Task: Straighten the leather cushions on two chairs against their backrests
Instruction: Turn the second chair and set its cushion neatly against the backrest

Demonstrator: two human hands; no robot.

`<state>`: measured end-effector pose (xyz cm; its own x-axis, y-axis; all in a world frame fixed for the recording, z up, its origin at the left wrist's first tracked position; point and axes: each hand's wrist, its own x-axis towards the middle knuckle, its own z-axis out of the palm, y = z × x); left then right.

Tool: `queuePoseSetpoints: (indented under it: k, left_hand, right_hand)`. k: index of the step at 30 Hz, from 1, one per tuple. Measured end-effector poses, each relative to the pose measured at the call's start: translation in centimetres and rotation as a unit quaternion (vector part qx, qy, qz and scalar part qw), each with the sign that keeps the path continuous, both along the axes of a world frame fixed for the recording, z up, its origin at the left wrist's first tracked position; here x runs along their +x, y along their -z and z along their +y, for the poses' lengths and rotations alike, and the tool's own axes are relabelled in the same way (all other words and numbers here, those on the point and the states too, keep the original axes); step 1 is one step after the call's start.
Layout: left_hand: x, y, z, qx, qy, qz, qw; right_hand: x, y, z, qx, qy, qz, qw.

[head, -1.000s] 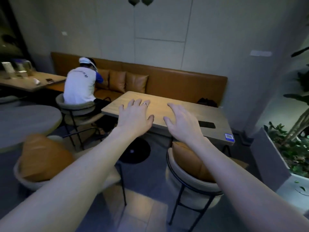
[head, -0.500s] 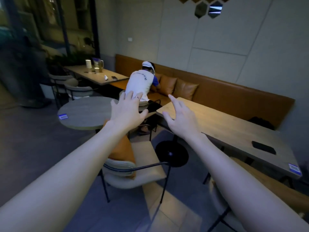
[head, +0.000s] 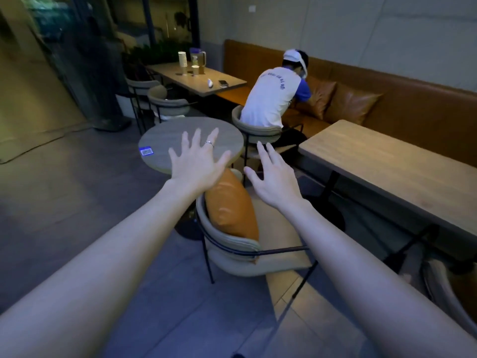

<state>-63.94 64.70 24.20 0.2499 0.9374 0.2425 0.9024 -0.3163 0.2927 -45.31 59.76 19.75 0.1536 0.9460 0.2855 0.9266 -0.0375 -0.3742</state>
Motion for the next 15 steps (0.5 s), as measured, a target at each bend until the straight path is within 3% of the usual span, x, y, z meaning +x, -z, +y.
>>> queuePoseSetpoints:
  k: [8,15]
  left_hand:
    - [-0.1,9.7,11.8,-0.139,-0.047,-0.047,0.988]
    - [0.7,17.7,18.6,-0.233,-0.079,-0.109,0.963]
  right_hand:
    - [-1.7,10.4,11.6,-0.141,0.005,0.046,0.989]
    - [-3.6,18.6,17.1,-0.272,0.034,0.108,0.956]
